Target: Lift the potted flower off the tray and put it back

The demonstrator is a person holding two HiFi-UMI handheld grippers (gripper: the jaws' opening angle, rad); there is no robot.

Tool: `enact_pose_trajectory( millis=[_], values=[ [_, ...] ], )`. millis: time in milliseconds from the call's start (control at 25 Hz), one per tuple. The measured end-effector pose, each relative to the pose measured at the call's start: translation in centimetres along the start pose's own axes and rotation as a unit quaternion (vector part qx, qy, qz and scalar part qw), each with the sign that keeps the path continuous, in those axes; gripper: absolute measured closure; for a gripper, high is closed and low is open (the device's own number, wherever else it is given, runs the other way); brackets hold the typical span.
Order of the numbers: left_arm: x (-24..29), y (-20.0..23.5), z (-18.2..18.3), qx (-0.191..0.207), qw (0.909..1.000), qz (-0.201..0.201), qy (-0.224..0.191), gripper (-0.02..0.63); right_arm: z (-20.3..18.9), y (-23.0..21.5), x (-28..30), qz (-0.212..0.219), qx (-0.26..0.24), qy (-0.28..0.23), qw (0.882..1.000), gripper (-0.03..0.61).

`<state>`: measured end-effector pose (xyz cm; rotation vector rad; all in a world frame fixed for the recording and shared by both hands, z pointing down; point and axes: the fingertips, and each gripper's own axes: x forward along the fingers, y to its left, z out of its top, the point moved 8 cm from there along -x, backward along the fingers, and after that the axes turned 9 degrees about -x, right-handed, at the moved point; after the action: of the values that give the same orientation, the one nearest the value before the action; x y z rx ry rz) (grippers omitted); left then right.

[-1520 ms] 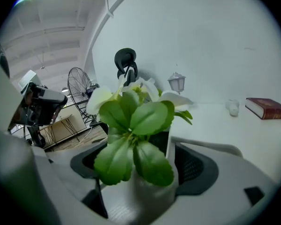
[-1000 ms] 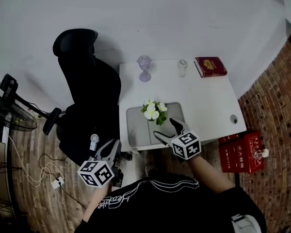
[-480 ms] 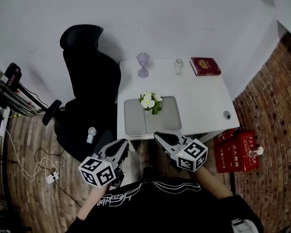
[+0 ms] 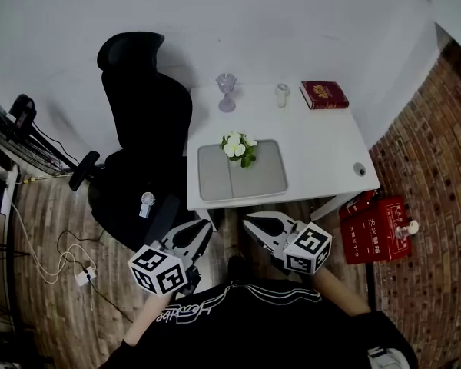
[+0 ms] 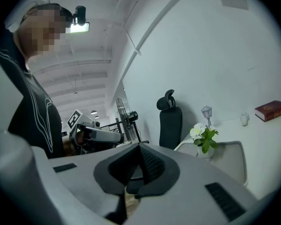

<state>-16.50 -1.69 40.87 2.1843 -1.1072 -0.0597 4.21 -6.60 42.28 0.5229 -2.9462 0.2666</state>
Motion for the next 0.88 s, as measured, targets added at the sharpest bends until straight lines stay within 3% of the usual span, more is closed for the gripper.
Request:
enact_pose_trajectory(
  millis=[880],
  values=[
    [2.2, 0.4, 1.1, 0.006, 0.9999, -0.006, 0.006, 0.568, 0.4, -2.2, -0.8, -0.01, 0.005, -0.015, 1.0, 0.577]
  ],
)
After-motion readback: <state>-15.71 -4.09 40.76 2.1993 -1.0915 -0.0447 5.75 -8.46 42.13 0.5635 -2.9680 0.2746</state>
